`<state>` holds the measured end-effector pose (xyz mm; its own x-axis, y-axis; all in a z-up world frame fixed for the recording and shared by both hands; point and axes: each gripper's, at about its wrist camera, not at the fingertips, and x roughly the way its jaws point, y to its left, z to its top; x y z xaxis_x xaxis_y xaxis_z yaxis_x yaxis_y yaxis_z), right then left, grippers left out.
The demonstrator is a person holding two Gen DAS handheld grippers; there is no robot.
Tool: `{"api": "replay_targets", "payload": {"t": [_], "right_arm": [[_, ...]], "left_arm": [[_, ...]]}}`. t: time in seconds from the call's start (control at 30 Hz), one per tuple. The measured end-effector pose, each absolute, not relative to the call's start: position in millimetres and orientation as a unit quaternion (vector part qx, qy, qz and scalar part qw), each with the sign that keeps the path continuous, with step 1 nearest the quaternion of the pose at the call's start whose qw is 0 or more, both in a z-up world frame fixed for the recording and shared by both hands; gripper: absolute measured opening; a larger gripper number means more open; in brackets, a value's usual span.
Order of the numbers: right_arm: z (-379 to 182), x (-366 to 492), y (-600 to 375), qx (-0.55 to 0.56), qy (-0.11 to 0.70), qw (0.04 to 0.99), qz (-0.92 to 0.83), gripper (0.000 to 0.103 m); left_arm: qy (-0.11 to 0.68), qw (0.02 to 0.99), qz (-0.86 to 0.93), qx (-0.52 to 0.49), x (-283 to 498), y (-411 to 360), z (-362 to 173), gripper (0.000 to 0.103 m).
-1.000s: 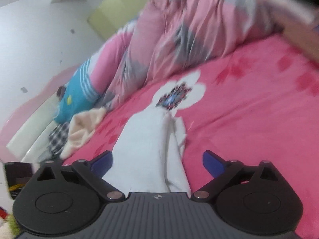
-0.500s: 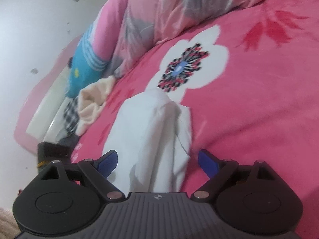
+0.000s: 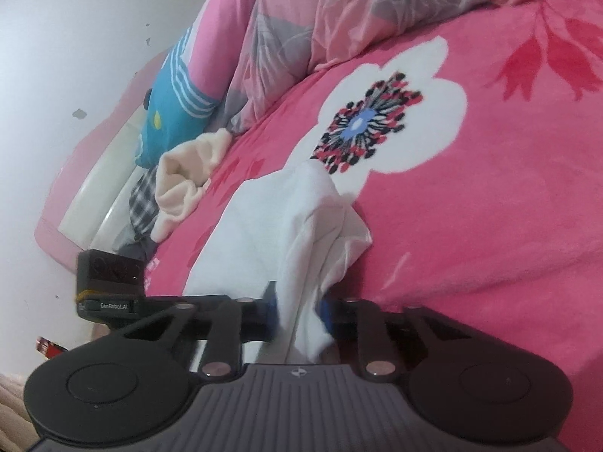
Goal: Fold clothes
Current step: 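Close the right gripper on the folded white shirt end while the left gripper grasps beside it, then lift the folded white shirt with both grippers toward the clothes stack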
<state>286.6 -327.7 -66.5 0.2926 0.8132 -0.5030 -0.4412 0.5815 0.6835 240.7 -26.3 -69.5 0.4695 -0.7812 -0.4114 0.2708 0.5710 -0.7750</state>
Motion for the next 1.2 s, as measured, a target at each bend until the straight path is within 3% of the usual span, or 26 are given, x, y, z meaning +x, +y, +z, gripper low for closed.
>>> {"api": "replay_targets", "payload": {"t": [0.2,0.73,1.2], "right_arm": [[-28,255,-323,0.163,0.374,0.822,0.398,0.013],[88,111,-384,0.135,0.147,0.913,0.357,0.012],[208,110,-524,0.059,0.011,0.975,0.216,0.011]], "left_arm": [[0.353,0.821,-0.344,-0.288,216,-37,-37,0.012],[0.212,0.862,-0.425,-0.176,122,-104,88,0.011],[0.124,0.827,-0.536,-0.111,183,-282,182,0.011]]}}
